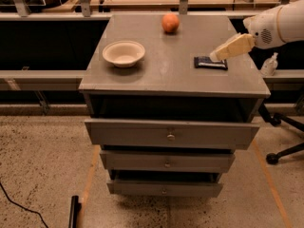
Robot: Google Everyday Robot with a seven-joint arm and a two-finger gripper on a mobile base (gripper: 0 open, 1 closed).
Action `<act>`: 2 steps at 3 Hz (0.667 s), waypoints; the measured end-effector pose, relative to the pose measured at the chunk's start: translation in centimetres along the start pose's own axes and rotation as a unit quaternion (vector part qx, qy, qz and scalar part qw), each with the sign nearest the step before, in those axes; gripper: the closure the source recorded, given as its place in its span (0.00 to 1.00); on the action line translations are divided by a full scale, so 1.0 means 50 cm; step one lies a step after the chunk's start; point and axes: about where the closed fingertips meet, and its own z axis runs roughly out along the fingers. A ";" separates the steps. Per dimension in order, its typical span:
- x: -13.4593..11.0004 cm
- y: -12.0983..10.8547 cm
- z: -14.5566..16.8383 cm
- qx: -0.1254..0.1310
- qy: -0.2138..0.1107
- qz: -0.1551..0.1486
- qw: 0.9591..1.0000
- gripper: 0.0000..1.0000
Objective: Move orange near rxbar blueberry
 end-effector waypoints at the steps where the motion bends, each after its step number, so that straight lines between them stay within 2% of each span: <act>1: -0.040 -0.058 0.103 0.012 -0.062 0.033 0.997 0.00; 2: -0.090 -0.128 0.217 0.036 -0.101 0.064 0.992 0.00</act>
Offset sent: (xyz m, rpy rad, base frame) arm 0.1830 0.0462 -0.0085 0.2776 -0.1392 -0.1441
